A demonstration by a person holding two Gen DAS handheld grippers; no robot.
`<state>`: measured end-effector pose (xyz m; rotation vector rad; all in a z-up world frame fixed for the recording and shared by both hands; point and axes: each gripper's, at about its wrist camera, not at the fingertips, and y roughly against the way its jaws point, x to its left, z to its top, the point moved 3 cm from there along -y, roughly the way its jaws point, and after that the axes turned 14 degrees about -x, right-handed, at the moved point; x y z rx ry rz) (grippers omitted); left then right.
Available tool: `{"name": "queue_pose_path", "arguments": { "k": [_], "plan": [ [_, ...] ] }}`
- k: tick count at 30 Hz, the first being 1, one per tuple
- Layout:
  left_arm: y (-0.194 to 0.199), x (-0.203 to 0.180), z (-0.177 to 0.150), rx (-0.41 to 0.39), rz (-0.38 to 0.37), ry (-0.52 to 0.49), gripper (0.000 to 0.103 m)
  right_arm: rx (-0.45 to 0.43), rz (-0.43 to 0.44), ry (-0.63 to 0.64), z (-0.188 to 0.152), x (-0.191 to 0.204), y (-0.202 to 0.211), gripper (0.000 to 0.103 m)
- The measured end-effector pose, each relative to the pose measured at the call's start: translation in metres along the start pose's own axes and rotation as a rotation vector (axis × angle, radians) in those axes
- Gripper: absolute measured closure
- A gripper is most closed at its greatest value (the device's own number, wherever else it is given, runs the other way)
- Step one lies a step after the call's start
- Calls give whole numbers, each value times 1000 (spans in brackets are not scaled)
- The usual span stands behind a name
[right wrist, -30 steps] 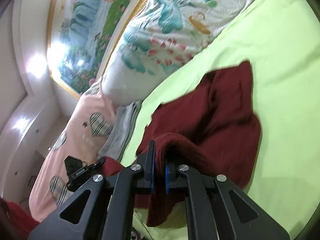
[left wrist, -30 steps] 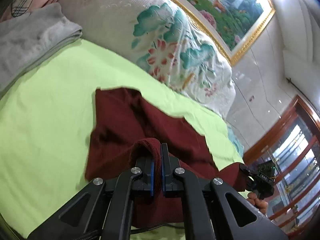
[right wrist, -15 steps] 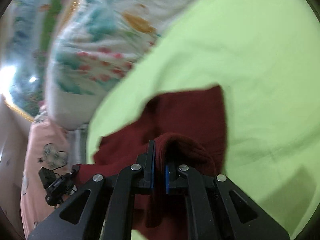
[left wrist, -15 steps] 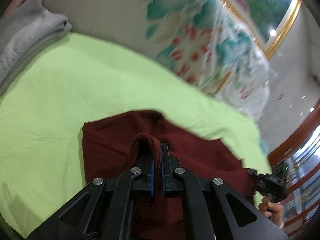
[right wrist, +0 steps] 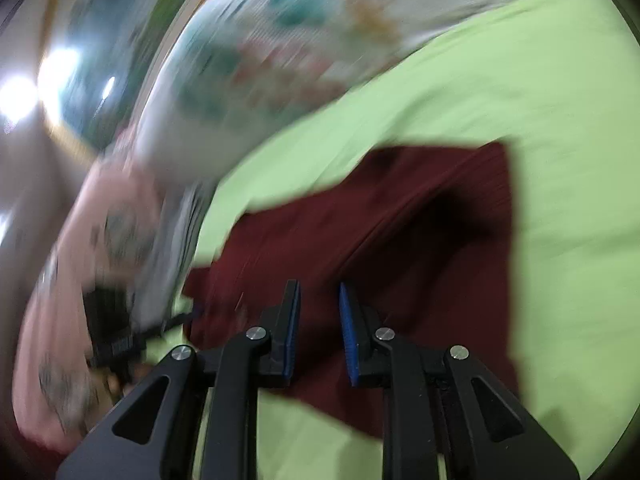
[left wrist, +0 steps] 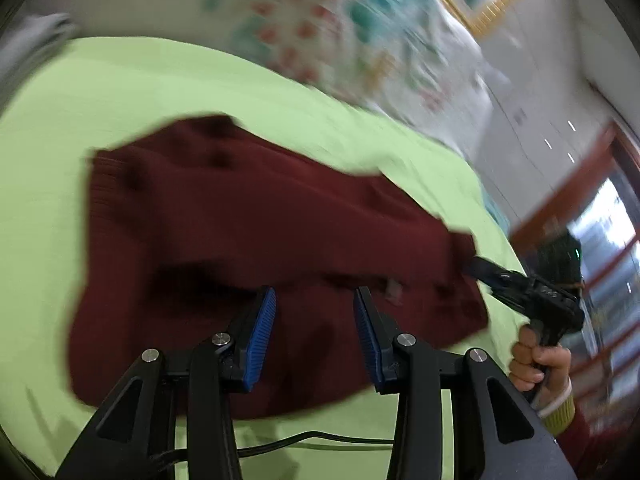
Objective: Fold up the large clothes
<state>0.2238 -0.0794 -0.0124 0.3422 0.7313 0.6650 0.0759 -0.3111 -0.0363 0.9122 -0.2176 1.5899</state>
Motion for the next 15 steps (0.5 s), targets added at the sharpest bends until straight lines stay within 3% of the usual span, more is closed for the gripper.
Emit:
{"name": "queue_pose_path", "arguments": {
  "k": [2,4,6,9,11,15],
  "plan": [
    [-15,-11,-3,38,-3,-32,63,92,0,78,-12,14,-23,81],
    [-38,-14,0,79,55,-91,63,138,-58,151,-16,15,-41,81],
    [-51,-7,7,96,88,-100,65,134,-95,148,-5,6,-51,81],
    [-63,10,34,59,132,-74,65,59,-131,109,21,-13,-56,84],
    [-67,27,59,13,197,-40,66,-10,-194,78,44,-27,-56,84],
    [-69,58,89,-62,243,55,67,-129,-297,-30,74,-59,-46,80]
  ]
}}
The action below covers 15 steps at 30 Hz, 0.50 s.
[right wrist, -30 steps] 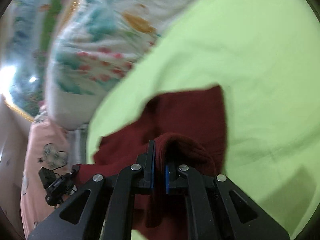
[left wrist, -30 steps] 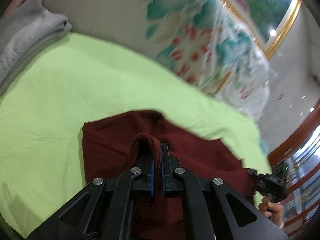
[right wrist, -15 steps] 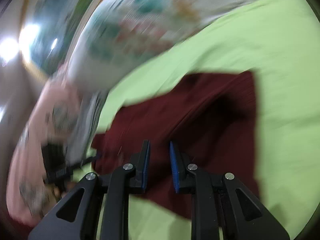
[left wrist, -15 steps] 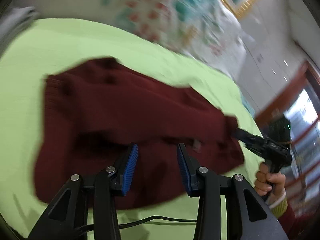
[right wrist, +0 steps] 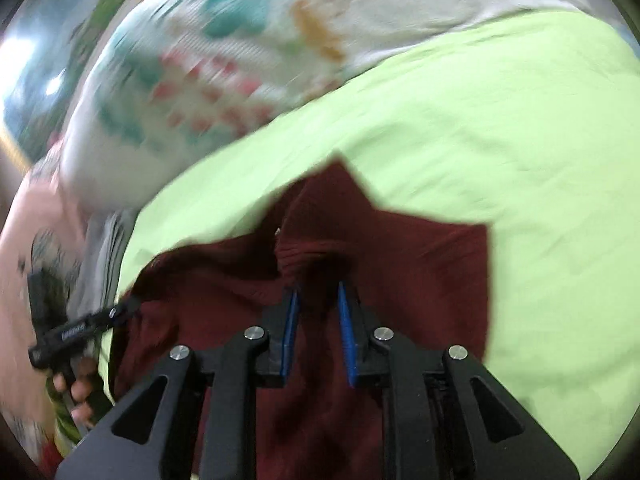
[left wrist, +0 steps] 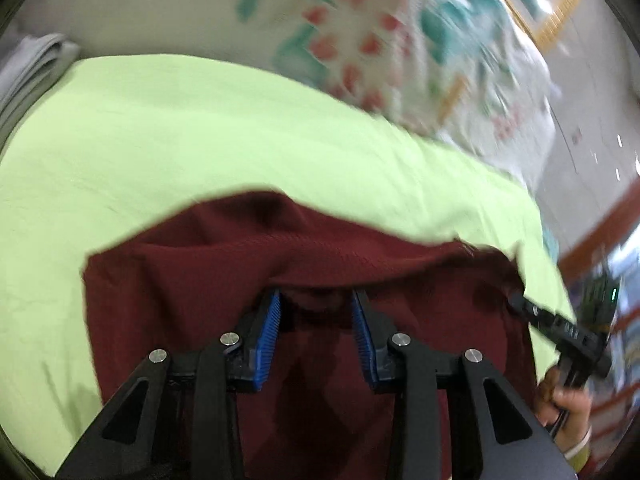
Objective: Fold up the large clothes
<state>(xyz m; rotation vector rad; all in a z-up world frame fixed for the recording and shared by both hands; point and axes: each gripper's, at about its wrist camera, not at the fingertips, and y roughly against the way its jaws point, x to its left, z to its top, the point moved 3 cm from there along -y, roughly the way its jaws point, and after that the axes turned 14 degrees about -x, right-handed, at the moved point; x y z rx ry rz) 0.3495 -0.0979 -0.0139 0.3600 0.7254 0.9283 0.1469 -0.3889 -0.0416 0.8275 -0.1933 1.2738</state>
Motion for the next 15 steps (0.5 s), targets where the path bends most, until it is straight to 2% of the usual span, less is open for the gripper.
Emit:
{"name": "queue_pose_path", "arguments": {
  "k": [3,6,10,15],
  "plan": [
    [5,25,11,-43,64,51,62,-34,-35,-75,5,-16,10,80],
    [22,46,8,-73,62,124,61,-31,-17,-78,-4,-16,22,79],
    [55,66,-13,-89,72,186,61,-8,12,-72,-20,-8,33,79],
    [98,64,-50,-98,50,216,58,2,66,-56,-37,16,49,79]
  ]
}}
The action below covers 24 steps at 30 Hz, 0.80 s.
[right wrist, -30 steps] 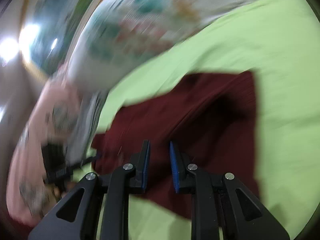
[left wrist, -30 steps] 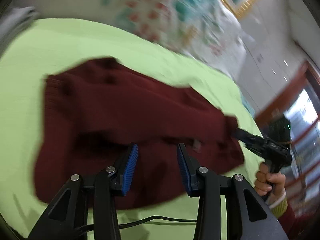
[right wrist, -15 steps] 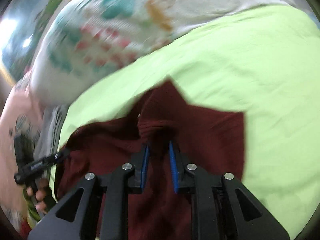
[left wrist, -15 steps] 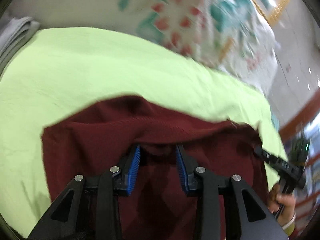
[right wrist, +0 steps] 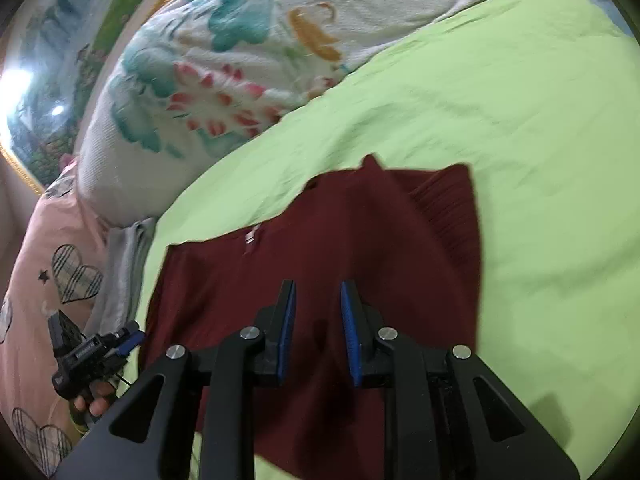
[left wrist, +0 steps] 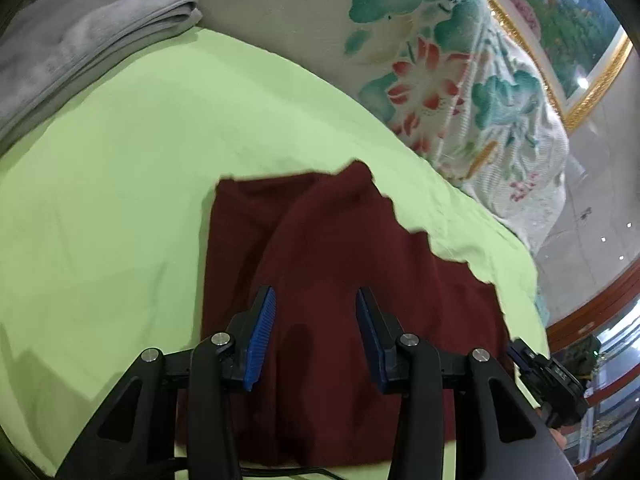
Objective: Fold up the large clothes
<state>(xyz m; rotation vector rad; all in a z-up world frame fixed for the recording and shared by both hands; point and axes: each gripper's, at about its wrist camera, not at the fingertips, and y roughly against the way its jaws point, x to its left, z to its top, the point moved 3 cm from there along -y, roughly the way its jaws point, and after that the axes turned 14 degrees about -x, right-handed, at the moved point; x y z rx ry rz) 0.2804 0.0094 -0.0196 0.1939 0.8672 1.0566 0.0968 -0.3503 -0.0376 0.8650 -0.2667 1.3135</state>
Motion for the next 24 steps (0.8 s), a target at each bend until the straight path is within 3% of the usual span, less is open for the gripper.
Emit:
{"name": "queue_pose_path", "arguments": {
  "k": [6,13,17,24],
  "plan": [
    [40,-12,-55,32,-63,5,47,25,69,-33,-31,20,11,79],
    [63,2,-100,94,-58,57,40,78,119,10,-56,44,11,79],
    [56,18,-106,116,-41,123,38,88,141,40,-59,58,6,79],
    [29,30,-88,76,-31,200,27,120,157,79,-58,82,-19,79]
  ]
}}
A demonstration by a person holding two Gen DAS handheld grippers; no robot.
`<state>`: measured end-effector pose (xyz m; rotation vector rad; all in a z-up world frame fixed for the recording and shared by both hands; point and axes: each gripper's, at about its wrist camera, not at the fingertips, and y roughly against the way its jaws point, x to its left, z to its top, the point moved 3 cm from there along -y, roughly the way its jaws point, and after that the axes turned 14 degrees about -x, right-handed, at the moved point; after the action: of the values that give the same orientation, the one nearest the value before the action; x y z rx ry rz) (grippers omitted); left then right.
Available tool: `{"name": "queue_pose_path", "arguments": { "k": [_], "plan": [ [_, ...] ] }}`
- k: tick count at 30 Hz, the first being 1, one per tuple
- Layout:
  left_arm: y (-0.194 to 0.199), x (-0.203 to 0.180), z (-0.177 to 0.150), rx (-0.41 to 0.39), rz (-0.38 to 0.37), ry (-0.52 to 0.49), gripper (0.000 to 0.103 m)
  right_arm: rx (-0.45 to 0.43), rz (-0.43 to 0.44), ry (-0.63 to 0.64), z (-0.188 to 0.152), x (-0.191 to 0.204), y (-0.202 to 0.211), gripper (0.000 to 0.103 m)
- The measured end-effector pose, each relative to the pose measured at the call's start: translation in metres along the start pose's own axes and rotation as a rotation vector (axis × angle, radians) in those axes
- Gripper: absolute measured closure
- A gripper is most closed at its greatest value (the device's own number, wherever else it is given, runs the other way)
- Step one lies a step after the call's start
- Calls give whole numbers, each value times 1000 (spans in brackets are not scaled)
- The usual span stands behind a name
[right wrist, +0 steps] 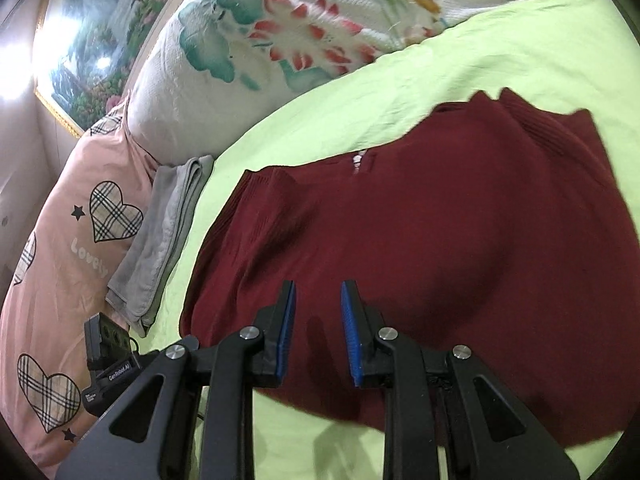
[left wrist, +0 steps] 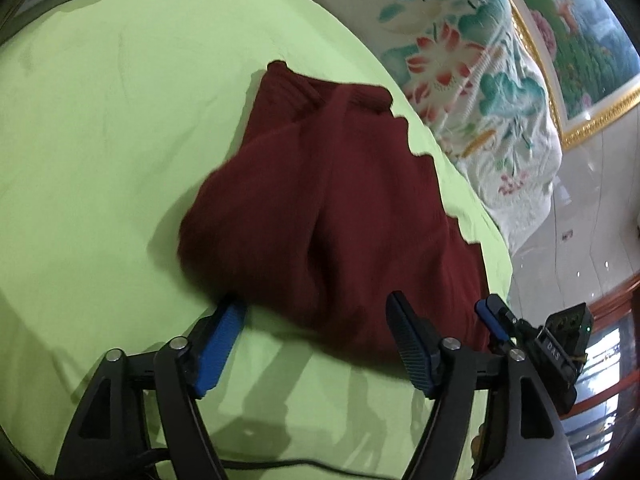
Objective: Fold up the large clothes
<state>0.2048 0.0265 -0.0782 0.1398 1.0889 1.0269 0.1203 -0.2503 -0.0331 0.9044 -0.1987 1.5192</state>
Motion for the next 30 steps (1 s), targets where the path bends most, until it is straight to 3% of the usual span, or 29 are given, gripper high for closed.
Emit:
{"name": "queue_pose_path", "arguments": {
  "k": [6,8,11,13,15,17,22,26,30],
  "plan": [
    [-19,-3,17,-47,23,38,23,44,-20,13,8,7,-43,79],
    [-22,-1,22,-70,33,47,25,74,-91,26,8,0,-63,79],
    [-26,0,28,-89,60,31,44,120,-123,11,2,-14,-86,82],
    [-30,2,34,-89,62,22,70,114,-110,-5,3,-18,-89,82],
    [-33,4,38,-88,44,31,81,127,-107,-12,4,-19,-89,82],
    [-32,-2,43,-103,36,8,85,131,-104,-5,3,-18,-88,82],
    [-16,-50,51,-153,-41,-109,88,131,-94,-15,2,-20,-87,82],
    [-11,-110,45,-159,-154,-244,88,139,-89,-26,3,-20,-88,82],
    [-23,-167,21,-131,-208,-393,89,158,8,-167,14,-36,-74,79]
  ]
}}
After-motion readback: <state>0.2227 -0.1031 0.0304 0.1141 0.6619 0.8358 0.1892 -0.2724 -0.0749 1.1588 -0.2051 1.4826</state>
